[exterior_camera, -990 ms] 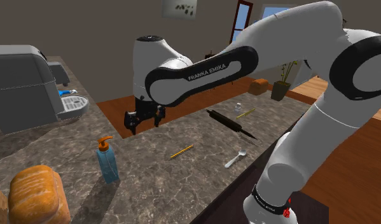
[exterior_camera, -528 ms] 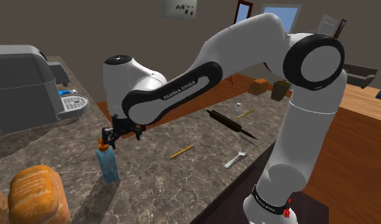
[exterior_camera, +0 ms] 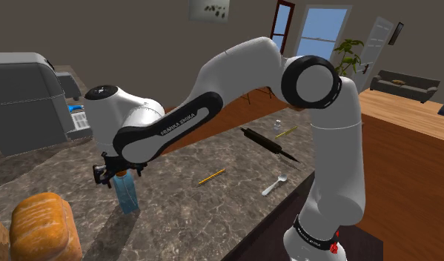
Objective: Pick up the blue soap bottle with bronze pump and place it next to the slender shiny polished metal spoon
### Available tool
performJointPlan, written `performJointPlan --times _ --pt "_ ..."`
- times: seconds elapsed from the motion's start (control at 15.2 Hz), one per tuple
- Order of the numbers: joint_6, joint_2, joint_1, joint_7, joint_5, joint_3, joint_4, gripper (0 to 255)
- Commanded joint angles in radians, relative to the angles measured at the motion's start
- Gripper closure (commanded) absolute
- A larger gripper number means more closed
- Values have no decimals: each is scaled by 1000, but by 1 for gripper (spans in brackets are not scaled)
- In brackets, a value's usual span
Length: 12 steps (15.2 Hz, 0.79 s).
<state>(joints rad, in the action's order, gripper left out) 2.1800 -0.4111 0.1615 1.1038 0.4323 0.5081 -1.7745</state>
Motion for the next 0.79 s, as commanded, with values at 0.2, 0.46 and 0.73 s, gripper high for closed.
performJointPlan --times 0.2,0.46,0.73 --pt "45 -51 12 23 35 -20 -2 0" --pt "59 -64 14 28 45 -25 -4 0" --pt "59 -64 14 28 45 -25 -4 0"
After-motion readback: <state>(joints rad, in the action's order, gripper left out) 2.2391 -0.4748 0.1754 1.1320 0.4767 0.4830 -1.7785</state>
